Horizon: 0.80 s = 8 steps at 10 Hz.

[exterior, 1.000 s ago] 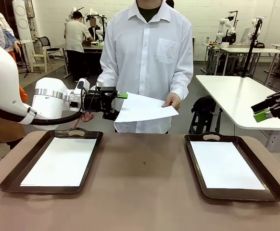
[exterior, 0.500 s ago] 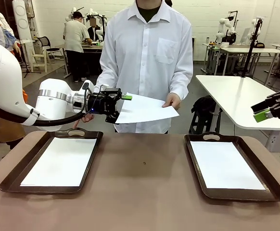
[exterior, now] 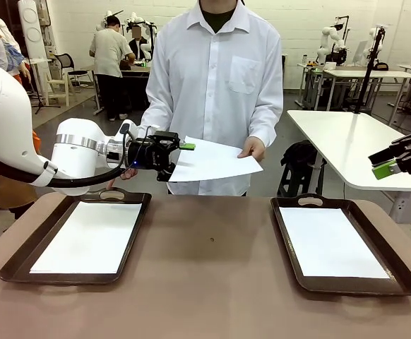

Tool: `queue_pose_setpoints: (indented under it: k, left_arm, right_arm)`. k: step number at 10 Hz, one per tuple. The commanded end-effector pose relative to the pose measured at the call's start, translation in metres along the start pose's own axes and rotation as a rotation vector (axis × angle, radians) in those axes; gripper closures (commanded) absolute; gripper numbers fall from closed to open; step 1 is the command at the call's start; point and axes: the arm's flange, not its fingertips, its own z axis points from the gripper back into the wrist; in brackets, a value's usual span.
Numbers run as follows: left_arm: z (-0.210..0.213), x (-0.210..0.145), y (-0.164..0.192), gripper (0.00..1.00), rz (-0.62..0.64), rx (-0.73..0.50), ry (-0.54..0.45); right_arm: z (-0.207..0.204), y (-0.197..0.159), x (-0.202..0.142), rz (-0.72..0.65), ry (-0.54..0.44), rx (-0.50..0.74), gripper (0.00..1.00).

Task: Sort the A4 documents.
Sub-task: Receive the A4 Paper.

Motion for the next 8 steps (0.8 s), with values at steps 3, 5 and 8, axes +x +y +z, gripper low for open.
queue_pose_setpoints:
  k: [3, 5, 8]
  left_arm:
    - [-0.0002, -0.0054, -0.0017, 0.56, -0.063, -0.003, -0.026]
    - [0.0003, -0.0046, -0.0037, 0.76, -0.078, 0.007, -0.043]
    - [-0.0003, -0.0042, -0.005, 1.0, -0.073, 0.015, -0.057]
  right_arm:
    - [-0.0014, -0.0003, -0.0011, -0.004, 0.005, 0.001, 0.0]
    - [-0.0014, -0.0003, -0.0011, -0.004, 0.005, 0.001, 0.0]
    - [-0.0014, -0.0003, -0.0011, -0.004, 0.005, 0.001, 0.0]
